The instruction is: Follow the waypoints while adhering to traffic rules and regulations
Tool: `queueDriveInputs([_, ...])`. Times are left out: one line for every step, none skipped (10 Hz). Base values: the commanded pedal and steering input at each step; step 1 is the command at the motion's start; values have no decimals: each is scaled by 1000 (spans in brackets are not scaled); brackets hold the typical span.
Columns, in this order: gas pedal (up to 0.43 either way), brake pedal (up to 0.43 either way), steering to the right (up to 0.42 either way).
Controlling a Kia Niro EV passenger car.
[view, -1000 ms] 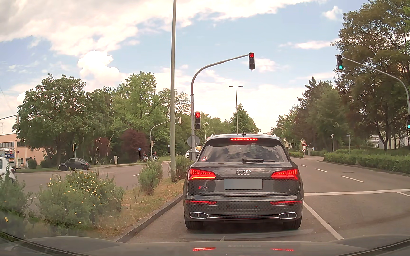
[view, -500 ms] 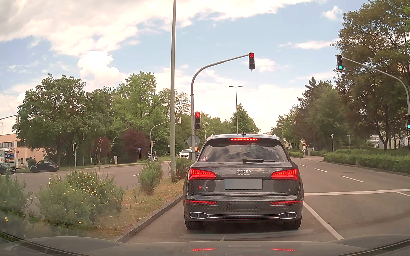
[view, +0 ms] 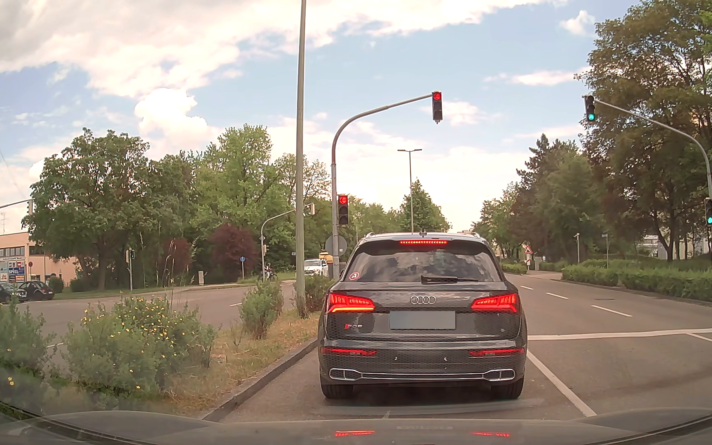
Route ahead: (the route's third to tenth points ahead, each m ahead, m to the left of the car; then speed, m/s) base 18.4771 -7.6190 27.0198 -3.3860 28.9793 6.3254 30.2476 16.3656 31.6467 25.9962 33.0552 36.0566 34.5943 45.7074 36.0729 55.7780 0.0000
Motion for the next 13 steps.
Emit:
queueDriveInputs([0, 494, 32])
queueDriveInputs([0, 500, 32])
queueDriveInputs([0, 500, 32])
queueDriveInputs([0, 500, 33])
queueDriveInputs([0, 494, 32])
queueDriveInputs([0, 500, 32])
queueDriveInputs([0, 500, 32])
queueDriveInputs([0, 500, 33])
queueDriveInputs([0, 500, 32])
queueDriveInputs([0, 500, 32])
queueDriveInputs([0, 500, 32])
queueDriveInputs([0, 506, 32])
queueDriveInputs([0, 500, 32])
